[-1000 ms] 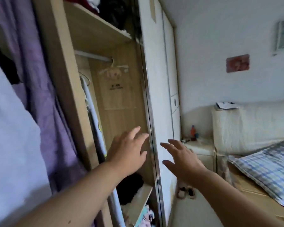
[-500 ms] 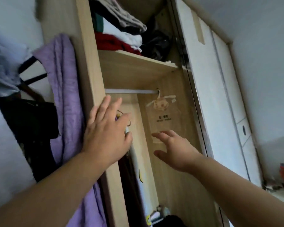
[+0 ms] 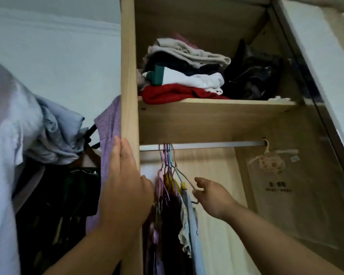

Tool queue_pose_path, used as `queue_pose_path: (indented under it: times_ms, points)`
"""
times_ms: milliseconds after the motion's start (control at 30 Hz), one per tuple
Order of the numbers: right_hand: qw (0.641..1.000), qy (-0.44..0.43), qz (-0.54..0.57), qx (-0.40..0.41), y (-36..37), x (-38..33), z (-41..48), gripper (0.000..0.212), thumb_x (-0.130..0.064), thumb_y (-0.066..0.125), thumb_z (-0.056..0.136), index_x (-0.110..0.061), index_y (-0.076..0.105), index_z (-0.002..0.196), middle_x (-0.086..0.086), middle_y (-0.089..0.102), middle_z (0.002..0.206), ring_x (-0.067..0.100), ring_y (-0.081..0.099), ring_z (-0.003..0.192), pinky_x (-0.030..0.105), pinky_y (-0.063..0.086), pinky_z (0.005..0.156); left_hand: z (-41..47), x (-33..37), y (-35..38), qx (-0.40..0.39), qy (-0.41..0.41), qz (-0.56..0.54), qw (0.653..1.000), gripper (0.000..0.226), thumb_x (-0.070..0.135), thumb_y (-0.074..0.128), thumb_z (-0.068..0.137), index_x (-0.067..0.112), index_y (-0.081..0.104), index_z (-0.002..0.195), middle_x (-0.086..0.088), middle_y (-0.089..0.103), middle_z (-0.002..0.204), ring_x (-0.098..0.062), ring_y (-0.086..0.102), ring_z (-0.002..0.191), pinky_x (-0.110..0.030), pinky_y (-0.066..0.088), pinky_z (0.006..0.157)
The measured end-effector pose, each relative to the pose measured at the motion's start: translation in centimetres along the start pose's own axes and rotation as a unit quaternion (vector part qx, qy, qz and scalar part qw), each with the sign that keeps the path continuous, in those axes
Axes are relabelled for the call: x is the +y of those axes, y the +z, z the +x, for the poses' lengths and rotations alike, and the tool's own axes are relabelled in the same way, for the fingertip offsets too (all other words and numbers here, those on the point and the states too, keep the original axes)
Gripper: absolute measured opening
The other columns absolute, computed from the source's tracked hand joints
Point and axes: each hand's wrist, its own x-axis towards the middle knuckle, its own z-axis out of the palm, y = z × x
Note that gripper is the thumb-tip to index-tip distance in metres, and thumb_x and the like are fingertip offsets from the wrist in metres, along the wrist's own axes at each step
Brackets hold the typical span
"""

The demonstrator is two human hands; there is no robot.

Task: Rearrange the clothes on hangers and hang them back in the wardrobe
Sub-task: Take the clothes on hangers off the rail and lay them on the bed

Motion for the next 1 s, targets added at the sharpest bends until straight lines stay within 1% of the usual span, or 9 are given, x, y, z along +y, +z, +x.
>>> queue_pose_path:
  times_ms: [133, 233, 300, 367, 500, 600, 700, 833, 1000]
  points:
    - [0.998, 0.033, 0.051, 0.003, 0.5, 1.0, 3.6, 0.048, -0.024, 0.046, 0.096, -0.006, 0.039, 0.140, 0.013, 0.053, 0.135, 0.029, 0.053, 0.119, 0.028, 0.042, 0.097, -0.1, 0.4, 0.0, -0.002, -0.008, 0.065, 0.998, 0.073, 0.025, 0.036, 0.075, 0.000, 0.029, 0.144, -0.018, 0.031, 0.150, -0.035, 0.045, 0.130, -0.044, 0.048, 0.092]
    - [0.983, 0.055, 0.175, -0.029, 0.5, 1.6, 5.3, 0.042, -0.013, 0.052, 0.093, 0.000, 0.046, 0.133, 0.017, 0.064, 0.111, 0.025, 0.064, 0.076, 0.028, 0.053, 0.071, -0.1, 0.6, -0.3, -0.008, -0.029, 0.102, 0.994, 0.073, 0.014, 0.054, 0.065, -0.010, 0.042, 0.132, -0.027, 0.048, 0.135, -0.039, 0.061, 0.110, -0.039, 0.056, 0.060]
    - [0.963, 0.066, 0.257, -0.045, 0.4, 1.5, 5.5, 0.029, -0.017, 0.055, 0.094, 0.003, 0.060, 0.113, 0.015, 0.064, 0.086, 0.020, 0.054, 0.057, 0.024, 0.044, 0.055, 0.0, 0.8, -0.1, -0.006, -0.041, 0.109, 0.993, 0.074, 0.011, 0.057, 0.066, -0.006, 0.040, 0.137, -0.023, 0.044, 0.141, -0.037, 0.059, 0.112, -0.039, 0.055, 0.064]
    - [0.942, 0.069, 0.322, -0.057, 0.5, 1.4, 5.7, 0.026, -0.021, 0.057, 0.092, 0.005, 0.063, 0.093, 0.016, 0.058, 0.077, 0.024, 0.051, 0.061, 0.028, 0.040, 0.057, -0.1, 0.9, 0.0, 0.007, -0.052, 0.107, 0.993, 0.074, 0.009, 0.057, 0.074, 0.001, 0.033, 0.144, -0.016, 0.034, 0.149, -0.035, 0.056, 0.115, -0.037, 0.052, 0.070]
    - [0.953, 0.088, 0.284, -0.055, 0.6, 0.8, 6.8, 0.013, -0.006, 0.049, 0.090, -0.004, 0.059, 0.082, 0.012, 0.055, 0.067, 0.021, 0.047, 0.050, 0.025, 0.040, 0.050, -0.1, 0.9, 0.1, 0.006, -0.059, 0.106, 0.993, 0.074, 0.016, 0.053, 0.078, 0.006, 0.027, 0.147, -0.012, 0.028, 0.153, -0.033, 0.049, 0.123, -0.039, 0.049, 0.080]
    - [0.972, 0.100, 0.211, -0.007, 0.2, 0.8, 7.6, 0.019, 0.004, 0.038, 0.082, -0.009, 0.050, 0.077, 0.011, 0.056, 0.077, 0.026, 0.056, 0.064, 0.030, 0.043, 0.055, -0.1, 1.1, -0.1, -0.003, -0.067, 0.095, 0.993, 0.075, 0.014, 0.052, 0.083, 0.010, 0.019, 0.150, -0.007, 0.020, 0.156, -0.027, 0.040, 0.131, -0.037, 0.045, 0.088]
    - [0.977, 0.125, 0.160, 0.055, -0.4, 1.7, 7.8, 0.031, -0.002, 0.040, 0.088, -0.002, 0.062, 0.110, 0.017, 0.063, 0.113, 0.033, 0.060, 0.105, 0.024, 0.042, 0.064, -0.1, 1.5, -0.2, -0.002, -0.078, 0.082, 0.994, 0.079, 0.012, 0.056, 0.083, 0.013, 0.015, 0.150, -0.002, 0.015, 0.158, -0.023, 0.035, 0.134, -0.036, 0.041, 0.094]
    - [0.976, 0.113, 0.106, 0.154, -1.4, 3.5, 8.7, 0.030, -0.008, 0.039, 0.096, 0.002, 0.065, 0.106, 0.022, 0.065, 0.108, 0.037, 0.060, 0.102, 0.033, 0.051, 0.080, -0.2, 1.4, -0.2, -0.002, -0.071, 0.082, 0.994, 0.079, 0.012, 0.057, 0.082, 0.013, 0.017, 0.150, -0.003, 0.016, 0.157, -0.026, 0.041, 0.130, -0.036, 0.044, 0.090]
    - [0.960, 0.081, 0.146, 0.225, -3.5, 4.6, 8.0, 0.025, -0.017, 0.046, 0.095, -0.007, 0.067, 0.105, 0.018, 0.068, 0.102, 0.036, 0.061, 0.095, 0.034, 0.049, 0.078, -0.2, 0.9, -0.2, -0.001, -0.069, 0.101, 0.992, 0.074, 0.018, 0.051, 0.079, 0.008, 0.026, 0.148, -0.007, 0.025, 0.155, -0.030, 0.049, 0.124, -0.038, 0.049, 0.080]
